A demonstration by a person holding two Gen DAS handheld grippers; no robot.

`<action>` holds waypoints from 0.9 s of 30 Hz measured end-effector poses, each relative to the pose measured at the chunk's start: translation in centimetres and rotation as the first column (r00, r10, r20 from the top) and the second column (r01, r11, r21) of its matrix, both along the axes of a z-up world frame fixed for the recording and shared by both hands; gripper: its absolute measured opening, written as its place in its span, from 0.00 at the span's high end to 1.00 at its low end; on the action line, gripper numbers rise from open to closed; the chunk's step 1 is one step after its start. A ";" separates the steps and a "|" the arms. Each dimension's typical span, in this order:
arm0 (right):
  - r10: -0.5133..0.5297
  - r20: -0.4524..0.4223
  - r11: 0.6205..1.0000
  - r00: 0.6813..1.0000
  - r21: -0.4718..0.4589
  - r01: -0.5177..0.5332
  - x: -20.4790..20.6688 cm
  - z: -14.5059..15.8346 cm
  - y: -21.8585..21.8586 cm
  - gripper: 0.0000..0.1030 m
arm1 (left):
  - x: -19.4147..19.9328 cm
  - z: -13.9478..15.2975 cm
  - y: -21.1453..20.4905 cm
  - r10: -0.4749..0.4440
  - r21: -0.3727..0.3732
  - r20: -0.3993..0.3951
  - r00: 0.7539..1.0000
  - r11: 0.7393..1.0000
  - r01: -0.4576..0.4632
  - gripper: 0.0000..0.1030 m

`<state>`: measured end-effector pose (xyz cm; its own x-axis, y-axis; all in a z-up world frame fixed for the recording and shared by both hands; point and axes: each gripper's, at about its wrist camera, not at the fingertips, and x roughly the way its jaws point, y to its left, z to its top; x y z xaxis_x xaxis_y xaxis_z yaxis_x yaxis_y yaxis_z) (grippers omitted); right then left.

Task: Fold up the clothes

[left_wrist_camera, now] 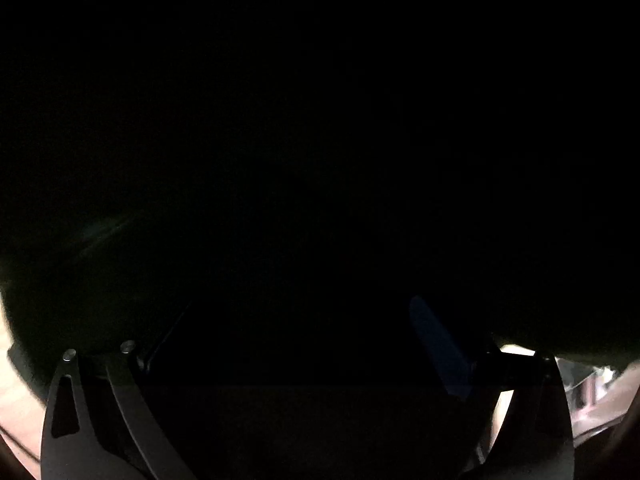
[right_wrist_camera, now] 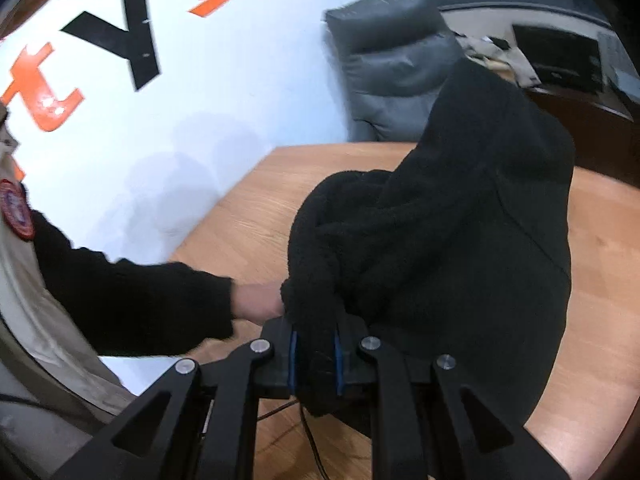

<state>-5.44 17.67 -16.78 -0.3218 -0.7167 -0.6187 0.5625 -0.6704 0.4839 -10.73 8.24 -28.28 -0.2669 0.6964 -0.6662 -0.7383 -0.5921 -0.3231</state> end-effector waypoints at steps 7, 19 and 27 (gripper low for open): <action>0.081 0.030 0.997 0.996 0.000 -0.081 -0.2 -2.9 -2.8 0.87 | 2.0 2.3 -8.5 0.141 0.016 0.117 0.983 0.989 -0.144 0.00; 0.250 0.114 0.960 0.961 0.102 -0.262 -1.1 -7.4 -9.2 0.87 | 11.0 23.0 -27.6 0.604 -0.052 -0.052 0.795 0.793 -0.607 0.00; 0.286 0.144 0.930 0.947 0.197 -0.311 -1.5 -7.6 -11.0 0.85 | 18.1 36.8 -31.7 0.680 -0.130 -0.287 0.674 0.670 -0.731 0.00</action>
